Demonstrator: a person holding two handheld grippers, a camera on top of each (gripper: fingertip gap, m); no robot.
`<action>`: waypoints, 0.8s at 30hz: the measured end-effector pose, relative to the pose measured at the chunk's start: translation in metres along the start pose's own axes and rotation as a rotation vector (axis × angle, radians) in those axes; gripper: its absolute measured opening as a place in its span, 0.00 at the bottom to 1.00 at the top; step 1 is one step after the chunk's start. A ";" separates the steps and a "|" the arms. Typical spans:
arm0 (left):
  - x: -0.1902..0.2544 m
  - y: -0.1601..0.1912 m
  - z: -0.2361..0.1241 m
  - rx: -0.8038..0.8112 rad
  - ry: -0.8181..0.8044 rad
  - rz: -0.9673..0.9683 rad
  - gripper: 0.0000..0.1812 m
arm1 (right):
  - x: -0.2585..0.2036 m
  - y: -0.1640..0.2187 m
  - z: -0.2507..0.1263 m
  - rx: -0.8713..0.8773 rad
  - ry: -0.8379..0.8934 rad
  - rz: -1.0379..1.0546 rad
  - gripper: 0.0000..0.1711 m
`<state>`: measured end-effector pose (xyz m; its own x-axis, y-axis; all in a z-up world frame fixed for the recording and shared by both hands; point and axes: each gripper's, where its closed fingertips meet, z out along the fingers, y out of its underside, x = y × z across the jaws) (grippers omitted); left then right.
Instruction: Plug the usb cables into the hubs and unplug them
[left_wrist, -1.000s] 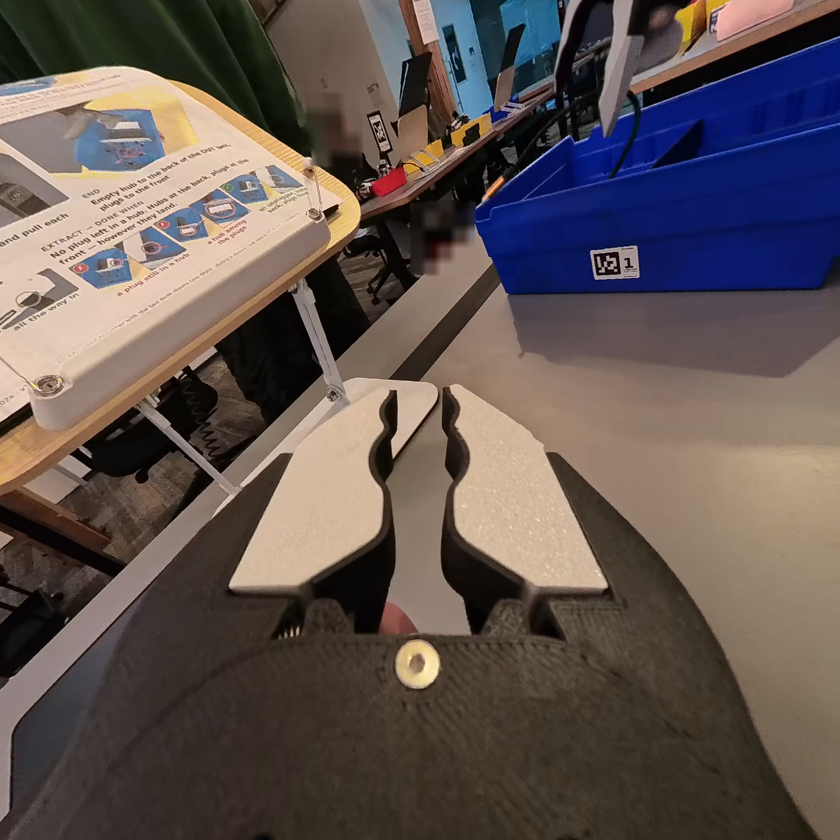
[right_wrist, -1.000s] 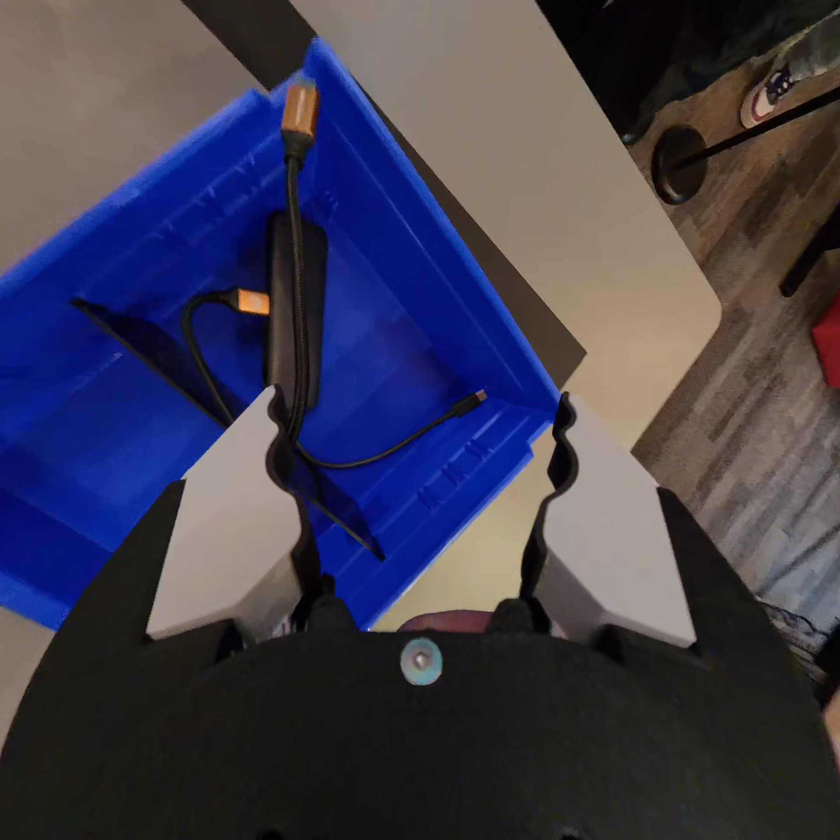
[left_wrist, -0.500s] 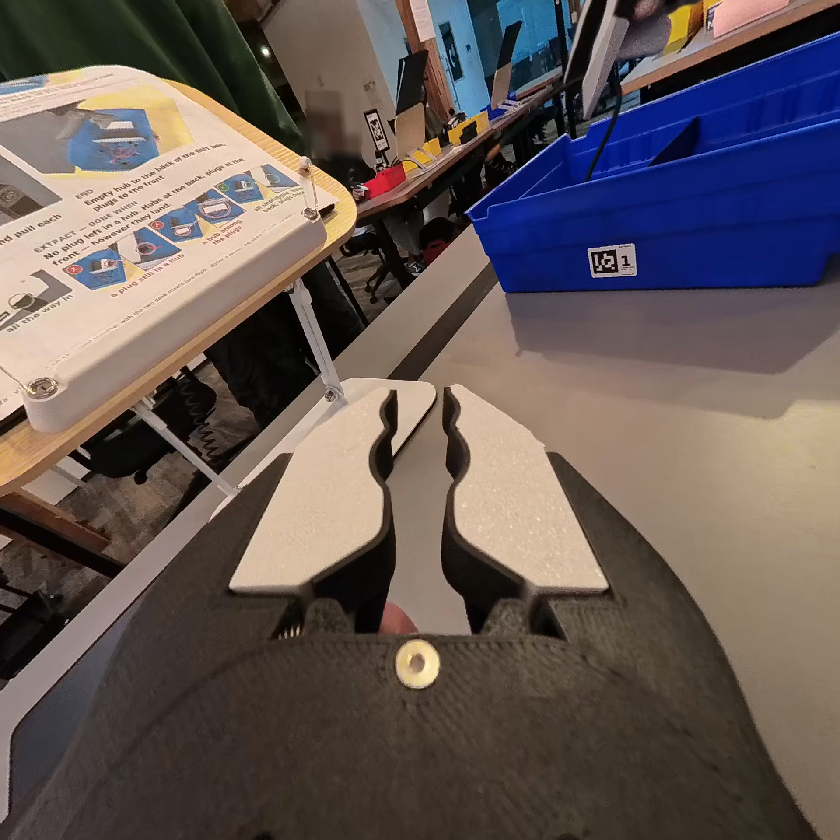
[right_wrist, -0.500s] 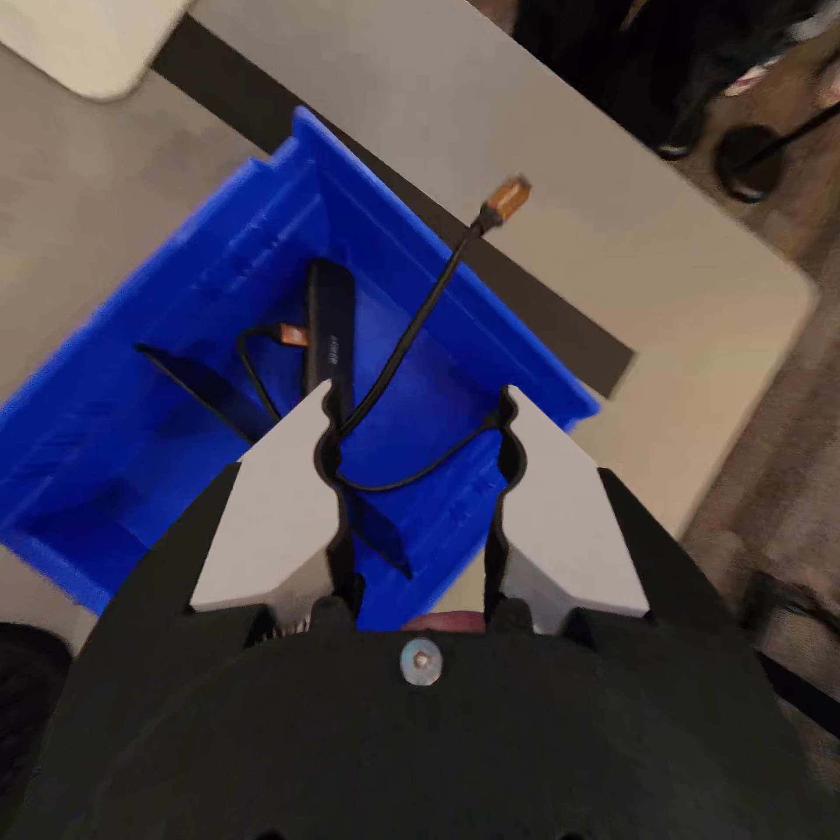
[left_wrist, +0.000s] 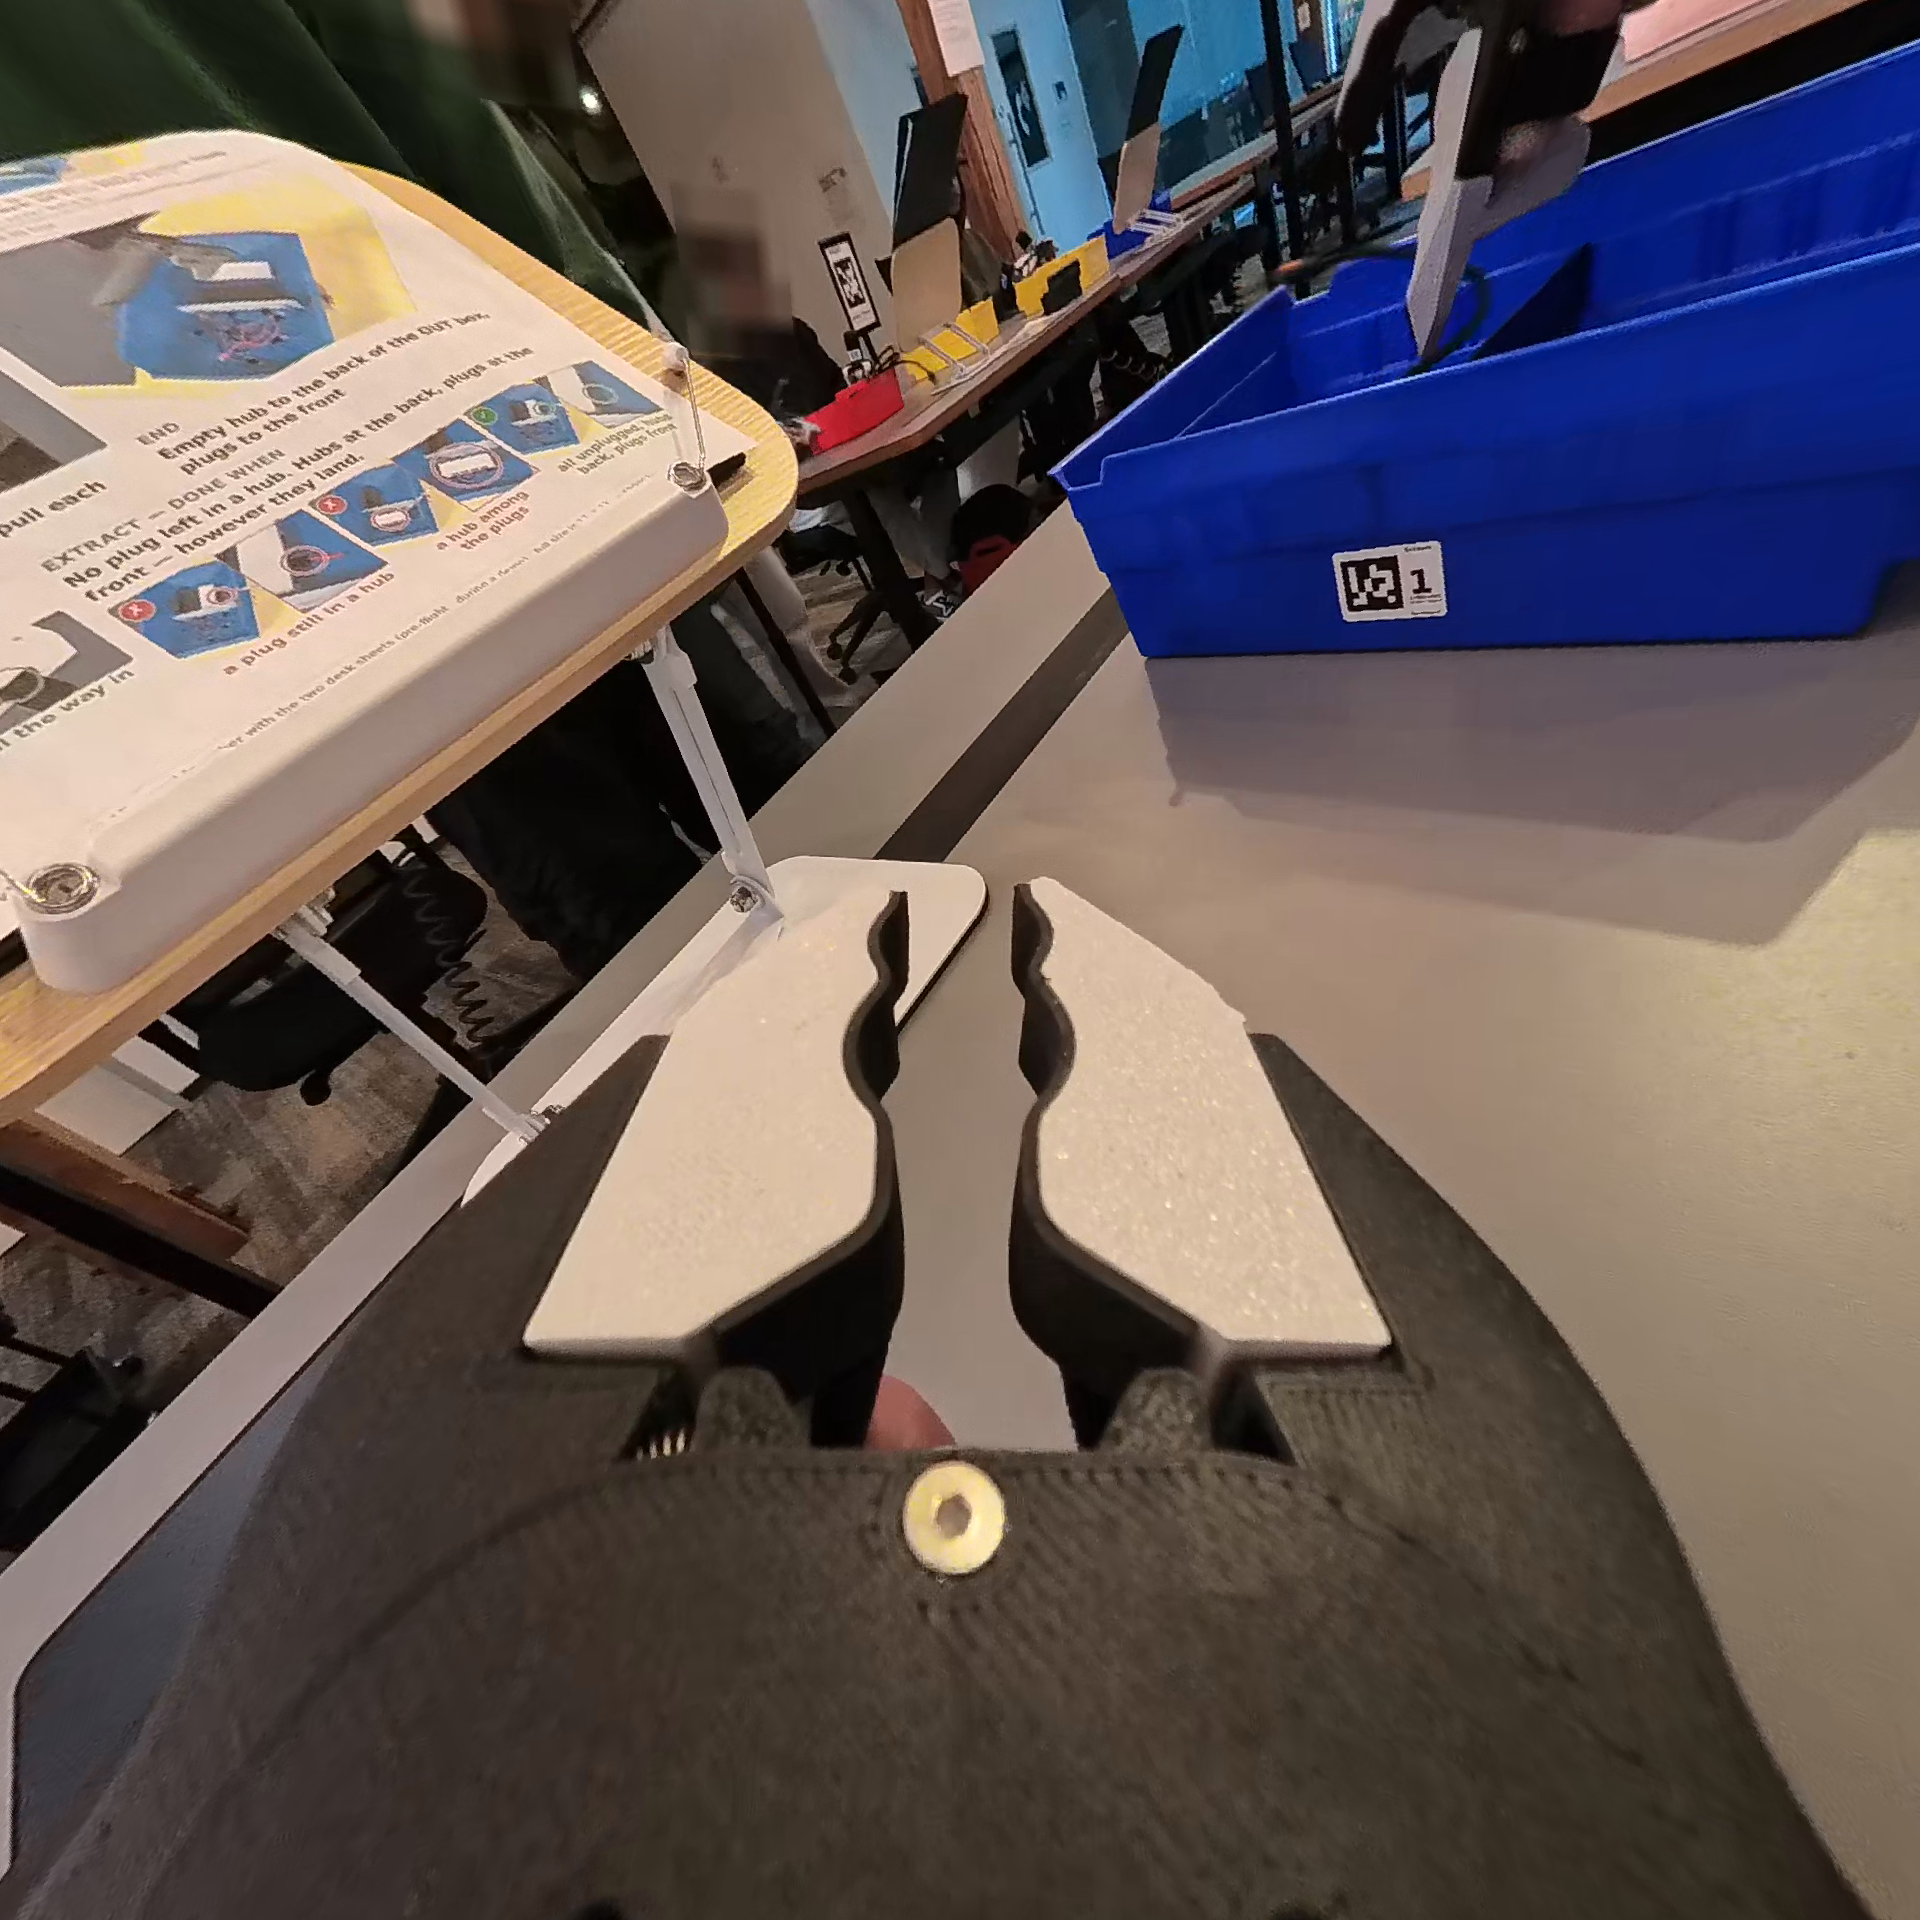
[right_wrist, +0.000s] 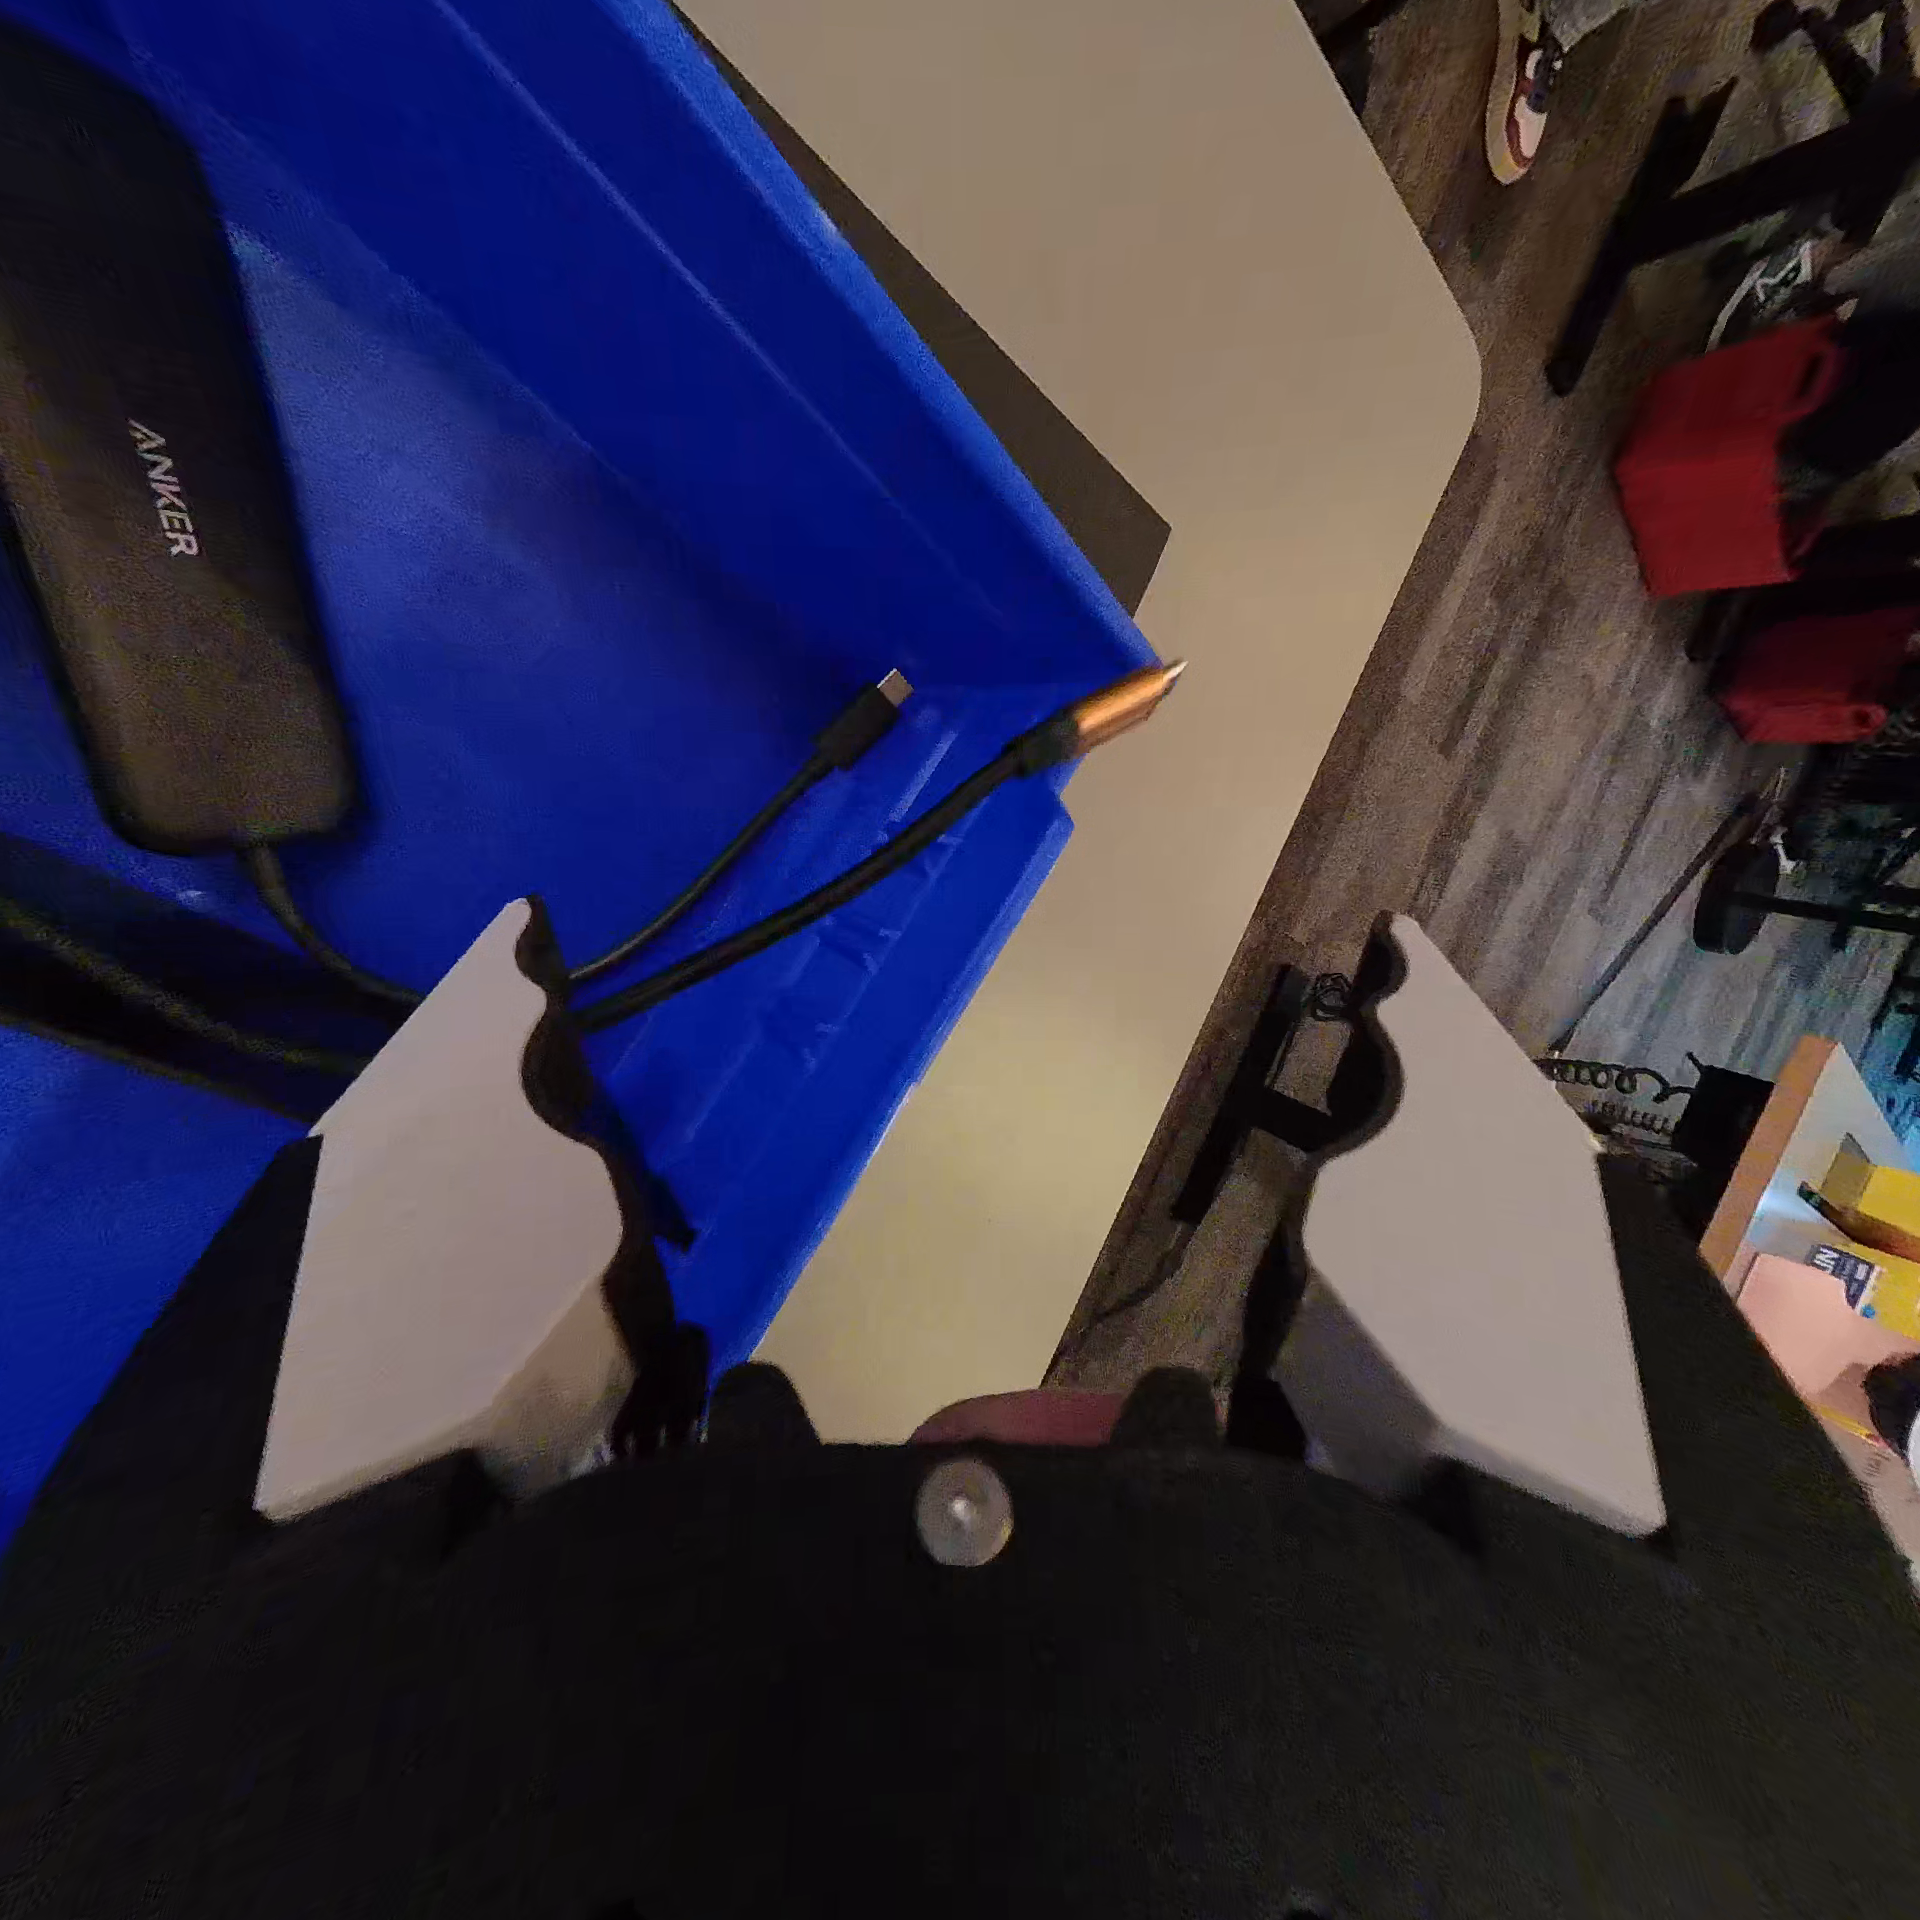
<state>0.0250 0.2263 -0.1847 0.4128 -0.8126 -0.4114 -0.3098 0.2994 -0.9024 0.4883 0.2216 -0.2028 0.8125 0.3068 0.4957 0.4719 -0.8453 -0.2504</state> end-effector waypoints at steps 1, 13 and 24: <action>0.000 0.000 0.000 -0.001 0.000 0.000 0.10 | -0.002 -0.002 -0.002 0.013 -0.023 0.010 0.87; 0.001 0.000 0.000 -0.003 0.005 -0.001 0.11 | 0.021 0.007 -0.009 0.004 0.098 0.017 0.88; 0.003 0.002 0.001 -0.011 0.011 0.001 0.11 | 0.031 -0.029 -0.003 0.237 0.083 0.214 0.83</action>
<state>0.0262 0.2250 -0.1877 0.4032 -0.8177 -0.4108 -0.3199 0.2947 -0.9005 0.4989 0.2543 -0.1778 0.8759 0.0879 0.4745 0.3677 -0.7584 -0.5382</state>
